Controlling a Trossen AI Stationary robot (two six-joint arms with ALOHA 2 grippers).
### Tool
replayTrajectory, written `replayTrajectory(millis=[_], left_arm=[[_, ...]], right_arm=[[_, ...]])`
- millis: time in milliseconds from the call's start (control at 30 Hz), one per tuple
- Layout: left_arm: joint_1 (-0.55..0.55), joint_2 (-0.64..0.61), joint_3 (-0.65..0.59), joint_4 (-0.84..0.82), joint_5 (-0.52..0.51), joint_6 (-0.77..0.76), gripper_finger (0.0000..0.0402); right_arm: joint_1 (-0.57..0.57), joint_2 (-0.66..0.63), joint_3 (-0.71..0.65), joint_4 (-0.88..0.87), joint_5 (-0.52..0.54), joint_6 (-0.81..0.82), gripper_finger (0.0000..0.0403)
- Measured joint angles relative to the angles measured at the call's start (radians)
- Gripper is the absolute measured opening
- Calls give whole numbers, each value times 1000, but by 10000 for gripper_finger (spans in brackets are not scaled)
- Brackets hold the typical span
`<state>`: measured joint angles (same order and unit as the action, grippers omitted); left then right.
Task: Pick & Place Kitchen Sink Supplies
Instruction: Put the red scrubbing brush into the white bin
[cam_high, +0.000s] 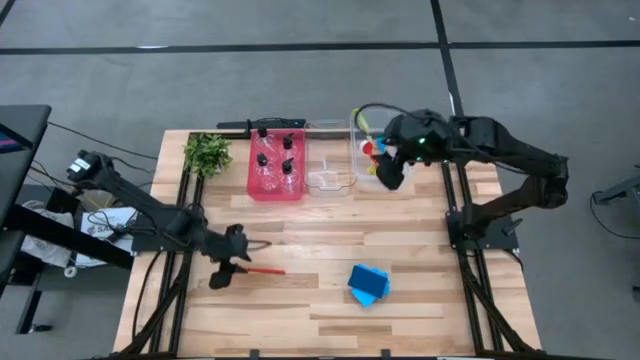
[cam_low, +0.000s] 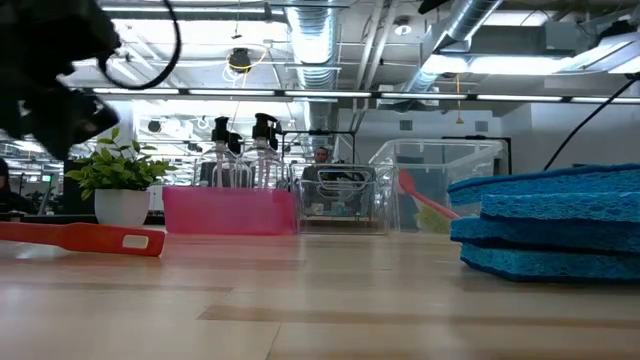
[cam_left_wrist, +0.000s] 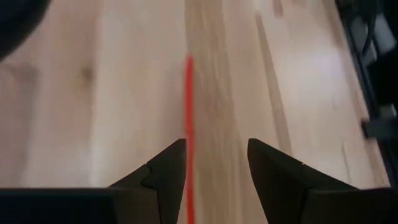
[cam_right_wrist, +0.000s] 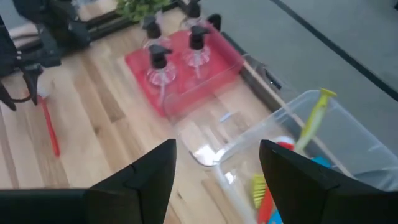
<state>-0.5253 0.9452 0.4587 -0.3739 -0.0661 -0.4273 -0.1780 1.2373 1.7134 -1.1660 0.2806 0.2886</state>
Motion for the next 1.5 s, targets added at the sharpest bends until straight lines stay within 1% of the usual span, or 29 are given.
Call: replayTrajectory(millis=[167,333,467,733,800,867,933,1033,1067,1133,1233,1367,1500], left_arm=[[-82,130,0,15,-14,-56,172],[-96,228,0,18,-56,-103,172],[-94,269,0,28,-80,-106,172],[-94,309,0,39,-83,-106,171],[-94,317,0,40,-79,-105,161],[-94,323,0,44,-66,-104,138],[-94,323,0,44,-45,-102,102],[-94,323,0,44,-21,-102,35],[-94,322,0,45,-12,-103,22],[-94,322,0,45,-12,-102,20],[-94,322,0,45,-12,-102,30],[-94,314,-1,46,-12,-102,18],[-73,281,-1,46,-23,-102,20]], right_arm=[[34,37,0,0,5,-1,225],[51,73,0,1,8,-11,225],[54,93,0,1,9,-11,225],[54,98,0,10,8,-11,225],[54,98,0,15,8,-11,225],[54,98,0,25,8,-11,225],[55,98,0,43,8,-10,225],[72,104,0,61,7,-10,225],[78,104,0,61,7,-10,225],[89,111,0,62,7,-10,225],[106,124,0,56,5,-10,225],[120,151,0,51,5,-8,225],[142,180,0,55,5,-9,225]])
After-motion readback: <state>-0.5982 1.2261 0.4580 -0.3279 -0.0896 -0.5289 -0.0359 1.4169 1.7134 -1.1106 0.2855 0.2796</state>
